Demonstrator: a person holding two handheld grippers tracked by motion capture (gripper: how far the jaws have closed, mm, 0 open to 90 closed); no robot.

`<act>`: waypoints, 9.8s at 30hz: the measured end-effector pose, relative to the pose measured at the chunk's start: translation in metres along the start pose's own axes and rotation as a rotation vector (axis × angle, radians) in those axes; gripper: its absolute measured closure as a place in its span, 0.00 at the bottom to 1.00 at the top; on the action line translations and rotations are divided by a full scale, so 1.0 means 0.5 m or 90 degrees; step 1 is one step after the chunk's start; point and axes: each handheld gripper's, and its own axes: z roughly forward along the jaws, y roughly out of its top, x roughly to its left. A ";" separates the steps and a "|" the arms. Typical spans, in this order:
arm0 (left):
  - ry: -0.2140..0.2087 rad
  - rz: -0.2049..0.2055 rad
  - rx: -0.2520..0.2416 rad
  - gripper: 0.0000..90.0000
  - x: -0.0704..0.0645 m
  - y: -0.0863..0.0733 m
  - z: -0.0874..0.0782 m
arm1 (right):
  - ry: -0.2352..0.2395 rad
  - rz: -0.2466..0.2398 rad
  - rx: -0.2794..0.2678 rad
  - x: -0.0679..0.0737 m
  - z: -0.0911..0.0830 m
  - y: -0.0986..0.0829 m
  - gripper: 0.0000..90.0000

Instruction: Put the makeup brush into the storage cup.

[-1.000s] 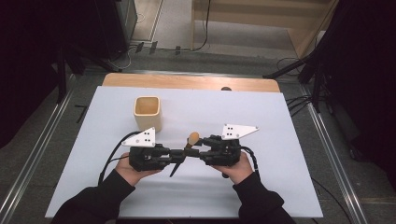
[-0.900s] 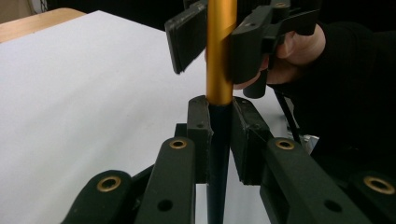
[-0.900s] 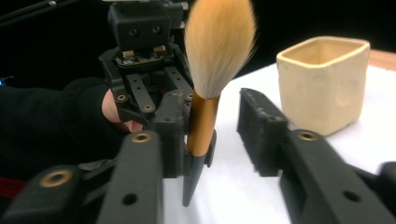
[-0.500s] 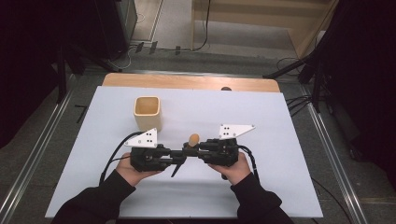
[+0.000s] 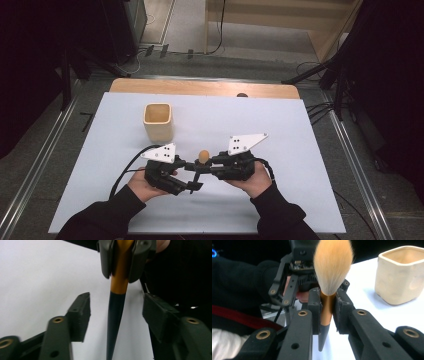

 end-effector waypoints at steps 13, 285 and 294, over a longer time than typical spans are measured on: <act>-0.007 -0.012 -0.003 0.68 0.000 -0.001 0.008 | 0.021 -0.009 0.036 -0.008 0.004 0.008 0.87; 0.294 0.012 -0.103 0.19 -0.017 -0.087 -0.232 | -0.268 -0.014 -0.126 0.022 -0.252 -0.182 0.21; 0.291 0.009 -0.108 0.19 -0.034 -0.106 -0.226 | -0.271 -0.014 -0.124 0.025 -0.258 -0.187 0.21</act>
